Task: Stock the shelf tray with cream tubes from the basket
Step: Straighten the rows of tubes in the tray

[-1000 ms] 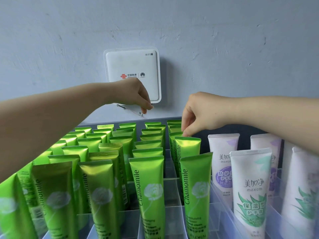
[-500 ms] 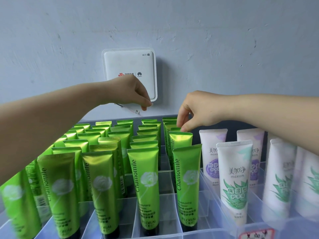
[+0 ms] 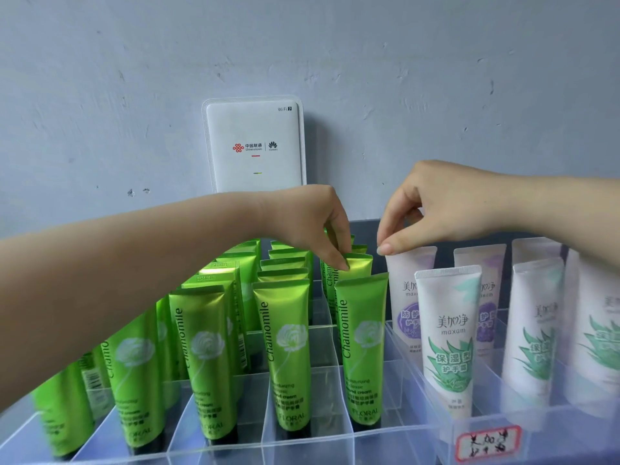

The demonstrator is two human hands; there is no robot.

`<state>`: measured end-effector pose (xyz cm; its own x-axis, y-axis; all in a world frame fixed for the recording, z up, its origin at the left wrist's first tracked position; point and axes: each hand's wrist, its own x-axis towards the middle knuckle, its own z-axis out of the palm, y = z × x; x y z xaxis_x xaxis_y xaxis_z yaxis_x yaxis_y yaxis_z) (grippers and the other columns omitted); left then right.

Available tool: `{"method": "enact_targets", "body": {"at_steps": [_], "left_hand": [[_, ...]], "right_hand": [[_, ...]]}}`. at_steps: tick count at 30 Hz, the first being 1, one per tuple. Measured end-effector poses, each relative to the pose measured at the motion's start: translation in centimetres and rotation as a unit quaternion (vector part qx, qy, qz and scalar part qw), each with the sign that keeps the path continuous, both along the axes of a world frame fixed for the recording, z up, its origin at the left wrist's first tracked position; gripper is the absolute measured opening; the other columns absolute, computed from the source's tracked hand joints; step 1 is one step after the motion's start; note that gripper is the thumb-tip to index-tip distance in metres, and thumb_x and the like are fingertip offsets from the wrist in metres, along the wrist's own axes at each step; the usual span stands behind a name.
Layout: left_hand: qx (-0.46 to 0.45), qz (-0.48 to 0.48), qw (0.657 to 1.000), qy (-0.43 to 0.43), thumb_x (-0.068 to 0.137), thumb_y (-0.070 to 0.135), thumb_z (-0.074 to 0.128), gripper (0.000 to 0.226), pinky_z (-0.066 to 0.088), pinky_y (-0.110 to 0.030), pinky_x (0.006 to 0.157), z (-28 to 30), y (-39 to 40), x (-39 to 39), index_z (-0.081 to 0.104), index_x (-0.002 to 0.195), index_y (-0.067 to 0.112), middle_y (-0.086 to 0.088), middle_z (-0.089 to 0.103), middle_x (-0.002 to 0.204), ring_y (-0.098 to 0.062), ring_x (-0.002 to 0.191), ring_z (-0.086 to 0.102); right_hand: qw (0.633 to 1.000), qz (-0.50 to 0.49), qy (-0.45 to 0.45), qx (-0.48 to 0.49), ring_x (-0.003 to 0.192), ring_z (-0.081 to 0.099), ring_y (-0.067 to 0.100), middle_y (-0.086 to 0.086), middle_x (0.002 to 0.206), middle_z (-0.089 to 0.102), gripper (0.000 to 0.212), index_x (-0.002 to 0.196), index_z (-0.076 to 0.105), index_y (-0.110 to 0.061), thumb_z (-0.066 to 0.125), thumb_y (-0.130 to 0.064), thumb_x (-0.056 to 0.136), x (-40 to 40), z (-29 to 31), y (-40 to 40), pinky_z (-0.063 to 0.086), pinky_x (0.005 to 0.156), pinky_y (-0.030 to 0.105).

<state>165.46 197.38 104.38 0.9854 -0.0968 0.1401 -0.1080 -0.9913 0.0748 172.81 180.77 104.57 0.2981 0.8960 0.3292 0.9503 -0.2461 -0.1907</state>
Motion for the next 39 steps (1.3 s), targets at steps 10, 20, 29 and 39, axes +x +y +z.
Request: {"method": "enact_targets", "body": {"at_steps": [10, 20, 29, 39], "left_hand": [[0.0, 0.007, 1.0, -0.01, 0.072, 0.023, 0.079, 0.013, 0.027, -0.008, 0.043, -0.2, 0.0, 0.3, 0.076, 0.081, 0.013, 0.021, 0.048, 0.035, 0.001, 0.038, 0.042], [-0.014, 0.024, 0.999, -0.02, 0.076, 0.02, 0.075, 0.007, 0.027, -0.007, 0.041, -0.6, -0.2, -0.2, 0.073, 0.08, 0.014, 0.019, 0.044, 0.032, 0.001, 0.036, 0.041], [-0.029, 0.034, 0.999, -0.021, 0.078, 0.024, 0.074, 0.013, 0.029, -0.005, 0.041, -0.5, -0.4, -0.8, 0.075, 0.087, 0.015, 0.021, 0.047, 0.035, 0.004, 0.037, 0.043], [-0.038, 0.09, 0.986, -0.134, 0.079, 0.018, 0.072, 0.003, 0.035, -0.003, 0.046, 0.8, -0.1, -2.3, 0.072, 0.076, 0.02, 0.029, 0.054, 0.044, 0.011, 0.045, 0.05]], "right_hand": [[0.996, 0.067, 0.047, -0.032, 0.041, 0.047, -0.004, -0.021, 0.035, 0.047, 0.012, 0.079, 0.075, -0.017, 0.077, -0.027, 0.073, -2.7, -0.6, 0.4, 0.033, 0.047, 0.006], [0.998, 0.064, -0.011, 0.023, 0.047, 0.051, -0.006, -0.018, 0.05, 0.058, 0.005, 0.074, 0.077, -0.017, 0.08, -0.018, 0.071, -2.8, -2.3, 1.3, 0.036, 0.052, 0.008], [0.999, 0.035, -0.005, 0.039, 0.048, 0.051, -0.01, -0.021, 0.04, 0.05, 0.011, 0.079, 0.077, -0.016, 0.08, -0.022, 0.071, -3.6, -2.6, 0.3, 0.034, 0.05, 0.005], [0.997, 0.041, -0.004, 0.065, 0.049, 0.05, -0.014, -0.024, 0.041, 0.052, 0.012, 0.083, 0.076, -0.015, 0.078, -0.022, 0.074, -3.0, -1.2, -1.8, 0.034, 0.05, 0.002]]}}
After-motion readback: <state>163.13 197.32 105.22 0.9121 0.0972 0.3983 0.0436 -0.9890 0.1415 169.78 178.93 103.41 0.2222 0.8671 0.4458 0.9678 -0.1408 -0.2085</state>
